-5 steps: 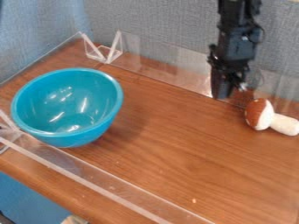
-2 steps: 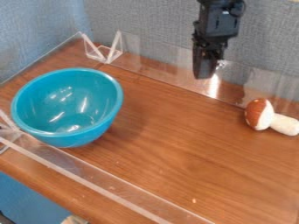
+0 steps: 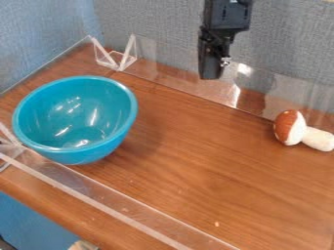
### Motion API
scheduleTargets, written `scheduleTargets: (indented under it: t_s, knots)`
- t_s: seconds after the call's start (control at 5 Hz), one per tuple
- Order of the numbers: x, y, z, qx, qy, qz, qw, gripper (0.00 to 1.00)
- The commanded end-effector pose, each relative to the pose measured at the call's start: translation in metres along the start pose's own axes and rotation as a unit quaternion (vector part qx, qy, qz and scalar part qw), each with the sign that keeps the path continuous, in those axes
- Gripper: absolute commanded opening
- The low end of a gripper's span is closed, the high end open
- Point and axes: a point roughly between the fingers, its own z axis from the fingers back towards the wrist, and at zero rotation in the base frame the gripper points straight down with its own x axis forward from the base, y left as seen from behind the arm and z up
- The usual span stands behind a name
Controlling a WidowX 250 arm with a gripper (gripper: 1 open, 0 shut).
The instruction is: Put the mushroom in the blue bowl
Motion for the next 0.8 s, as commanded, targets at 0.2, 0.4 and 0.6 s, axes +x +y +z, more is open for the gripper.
scheduleTargets:
  t_s: [0.2,0.4,0.6]
  knots:
    - [0.033,-0.03,0.026,0.035,-0.017,-0.058,0.9976,1.0]
    - [0.021,-0.018,0.037,0.033,-0.007,-0.108,0.9936,0.0]
    - [-0.011,-0.002,0.05,0.03,0.006,-0.131,0.9909,0.0]
